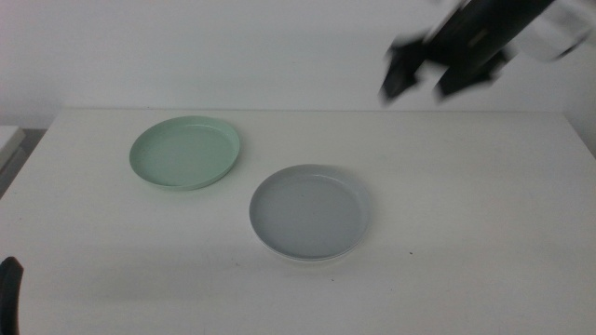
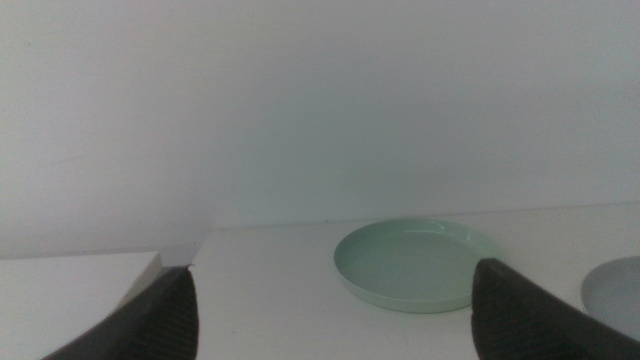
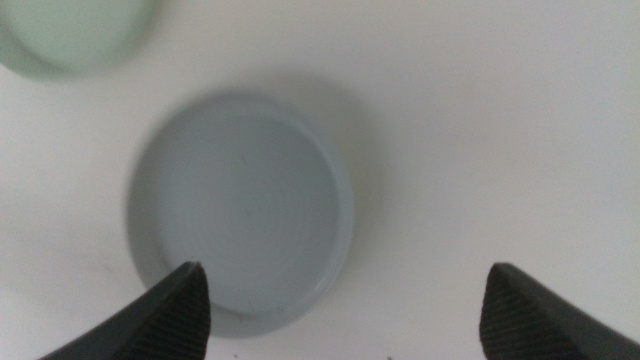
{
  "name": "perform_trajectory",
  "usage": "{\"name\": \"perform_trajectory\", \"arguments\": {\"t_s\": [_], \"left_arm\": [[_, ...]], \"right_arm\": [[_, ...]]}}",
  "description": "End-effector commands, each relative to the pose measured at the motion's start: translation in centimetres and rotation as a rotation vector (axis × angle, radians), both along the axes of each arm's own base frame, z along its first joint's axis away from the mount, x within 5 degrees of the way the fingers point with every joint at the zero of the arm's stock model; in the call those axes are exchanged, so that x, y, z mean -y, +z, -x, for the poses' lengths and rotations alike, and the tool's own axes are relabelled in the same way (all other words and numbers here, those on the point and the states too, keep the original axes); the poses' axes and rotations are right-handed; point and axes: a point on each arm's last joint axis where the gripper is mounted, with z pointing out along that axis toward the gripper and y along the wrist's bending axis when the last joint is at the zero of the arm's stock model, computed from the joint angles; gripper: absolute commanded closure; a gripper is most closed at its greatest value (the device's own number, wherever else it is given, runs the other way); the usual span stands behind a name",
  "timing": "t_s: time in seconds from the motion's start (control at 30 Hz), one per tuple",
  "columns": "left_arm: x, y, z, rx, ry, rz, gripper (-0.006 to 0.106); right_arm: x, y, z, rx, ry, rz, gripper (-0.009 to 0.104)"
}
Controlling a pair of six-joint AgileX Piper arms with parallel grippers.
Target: Stack the three bowls on top of each other.
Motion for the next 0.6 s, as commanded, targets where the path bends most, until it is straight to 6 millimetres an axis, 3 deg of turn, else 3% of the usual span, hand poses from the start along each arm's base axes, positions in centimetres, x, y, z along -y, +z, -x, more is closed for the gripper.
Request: {"name": "perform_trajectory", "arguments": {"t_s": [0.0, 0.07, 0.17, 0.33, 0.43, 0.57], "left_arm": [[0.0, 0.1, 0.0, 0.016, -0.003, 0.011, 0.007], [0.0, 0.1, 0.0, 0.016, -0.003, 0.011, 0.007], [0.0, 0.1, 0.0, 0.016, -0.003, 0.011, 0.007], [0.0, 0.1, 0.0, 0.016, -0.003, 0.011, 0.007], [0.0, 0.1, 0.0, 0.016, -0.003, 0.011, 0.007], [0.0, 0.1, 0.0, 0.016, -0.003, 0.011, 0.007]], "right_arm": [[2.2, 5.5, 3.8, 0.124, 0.003, -0.017, 0.002], [3.6, 8.7, 8.0, 0.21, 0.019, -0.03, 0.002], [5.2, 11.2, 14.5, 0.335, 0.067, -0.076, 0.002], [7.7, 11.7, 24.6, 0.58, 0.125, -0.202, 0.002], [8.7, 11.0, 27.9, 0.655, 0.12, -0.236, 0.002], [9.1, 10.5, 29.1, 0.657, 0.138, -0.224, 0.002]]}}
